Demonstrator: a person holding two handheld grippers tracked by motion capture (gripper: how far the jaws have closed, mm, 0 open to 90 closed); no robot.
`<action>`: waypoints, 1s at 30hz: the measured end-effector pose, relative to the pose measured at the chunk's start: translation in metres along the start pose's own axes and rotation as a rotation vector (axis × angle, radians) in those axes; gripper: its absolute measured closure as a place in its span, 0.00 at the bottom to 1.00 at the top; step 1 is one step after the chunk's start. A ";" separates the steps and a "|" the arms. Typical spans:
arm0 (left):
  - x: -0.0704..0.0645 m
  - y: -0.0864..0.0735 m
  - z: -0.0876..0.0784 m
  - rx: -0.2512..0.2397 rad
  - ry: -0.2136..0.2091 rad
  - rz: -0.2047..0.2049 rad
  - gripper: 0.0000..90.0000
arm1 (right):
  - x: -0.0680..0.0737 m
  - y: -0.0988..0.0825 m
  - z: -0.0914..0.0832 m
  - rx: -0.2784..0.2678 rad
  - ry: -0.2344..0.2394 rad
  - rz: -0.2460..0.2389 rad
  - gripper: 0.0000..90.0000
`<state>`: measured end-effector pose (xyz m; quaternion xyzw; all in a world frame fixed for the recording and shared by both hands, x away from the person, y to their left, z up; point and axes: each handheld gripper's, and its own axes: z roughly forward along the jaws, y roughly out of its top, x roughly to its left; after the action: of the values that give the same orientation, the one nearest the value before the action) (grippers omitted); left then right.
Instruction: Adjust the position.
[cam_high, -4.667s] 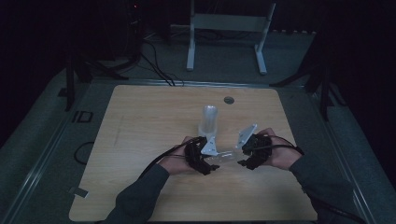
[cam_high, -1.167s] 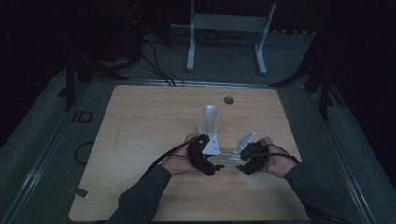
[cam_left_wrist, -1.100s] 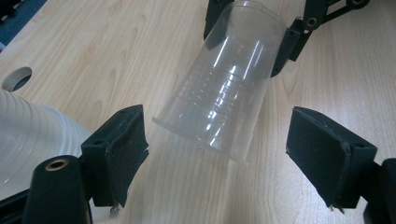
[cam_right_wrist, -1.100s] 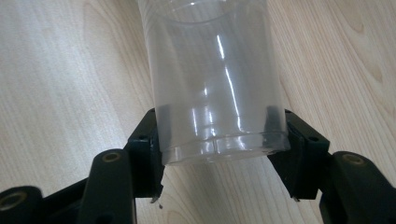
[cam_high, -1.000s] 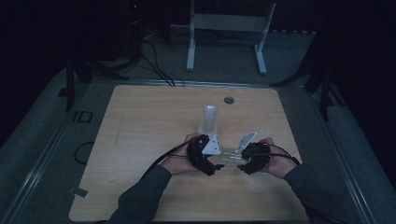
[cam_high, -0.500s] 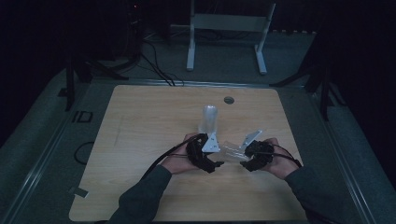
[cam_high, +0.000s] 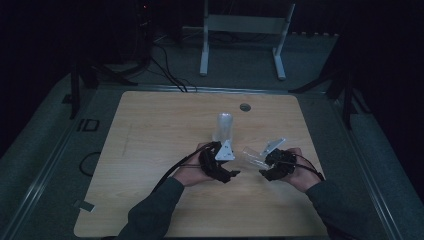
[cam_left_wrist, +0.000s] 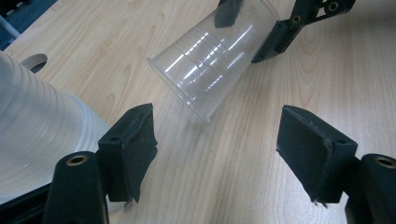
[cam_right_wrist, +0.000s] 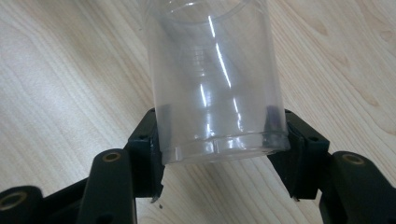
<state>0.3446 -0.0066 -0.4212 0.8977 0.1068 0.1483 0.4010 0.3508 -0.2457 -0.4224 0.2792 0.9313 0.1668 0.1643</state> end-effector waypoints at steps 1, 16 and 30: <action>0.000 0.000 0.000 -0.004 0.000 -0.006 0.32 | 0.000 0.000 0.000 -0.004 -0.003 0.006 0.47; 0.002 0.000 0.000 -0.019 0.012 -0.032 0.34 | -0.007 -0.009 0.002 -0.022 -0.050 0.091 0.47; 0.003 0.000 0.002 -0.020 0.020 -0.056 0.34 | -0.015 -0.018 0.002 -0.065 -0.084 0.185 0.47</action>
<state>0.3477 -0.0070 -0.4215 0.8887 0.1344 0.1468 0.4130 0.3557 -0.2679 -0.4283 0.3652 0.8879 0.1996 0.1961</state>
